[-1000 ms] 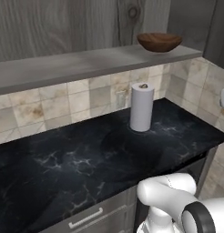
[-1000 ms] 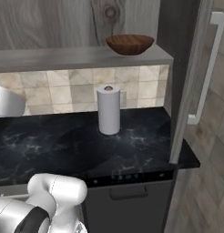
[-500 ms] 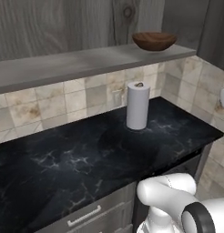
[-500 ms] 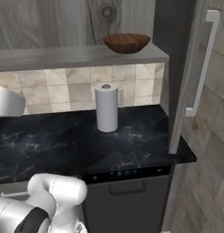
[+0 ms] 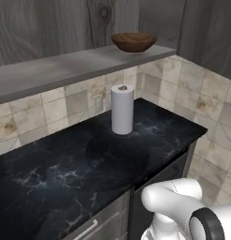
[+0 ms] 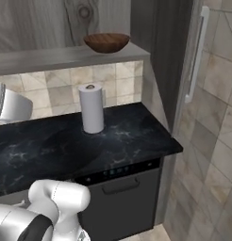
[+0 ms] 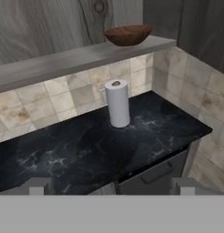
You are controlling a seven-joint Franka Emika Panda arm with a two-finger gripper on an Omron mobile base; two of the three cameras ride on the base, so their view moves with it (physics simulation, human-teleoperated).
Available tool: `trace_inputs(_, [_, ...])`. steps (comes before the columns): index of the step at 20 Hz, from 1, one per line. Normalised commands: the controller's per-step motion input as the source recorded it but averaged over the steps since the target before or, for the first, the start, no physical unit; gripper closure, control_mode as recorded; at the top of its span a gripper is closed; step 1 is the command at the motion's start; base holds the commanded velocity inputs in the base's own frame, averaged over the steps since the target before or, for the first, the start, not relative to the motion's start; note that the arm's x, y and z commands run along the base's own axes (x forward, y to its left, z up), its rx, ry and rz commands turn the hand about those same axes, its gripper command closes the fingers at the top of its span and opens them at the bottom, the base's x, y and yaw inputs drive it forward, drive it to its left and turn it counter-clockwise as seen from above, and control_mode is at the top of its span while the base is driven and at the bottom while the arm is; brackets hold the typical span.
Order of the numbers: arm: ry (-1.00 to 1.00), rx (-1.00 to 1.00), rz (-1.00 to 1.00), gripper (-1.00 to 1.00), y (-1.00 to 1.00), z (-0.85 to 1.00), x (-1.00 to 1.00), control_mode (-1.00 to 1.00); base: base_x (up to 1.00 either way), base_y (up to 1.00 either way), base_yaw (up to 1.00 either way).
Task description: Move the bowls from the cabinet to the plates on the dining table.
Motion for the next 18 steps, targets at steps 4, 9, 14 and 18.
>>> trace_inputs(4, [0.00, 0.00, 0.00, -1.00, 0.00, 0.00, 0.00, 1.00, 0.03, 0.67, -0.26])
trace_inputs(9, [0.00, 0.00, 0.00, -1.00, 0.00, 0.00, 0.00, 1.00, 0.25, 0.97, 0.05])
trace_inputs(14, [0.00, 0.00, 0.00, -1.00, 0.00, 0.00, 0.00, 1.00, 0.19, 0.87, 0.19])
trace_inputs(18, [0.00, 0.00, 0.00, -1.00, 0.00, 0.00, 0.00, 1.00, 0.29, 0.74, 0.19])
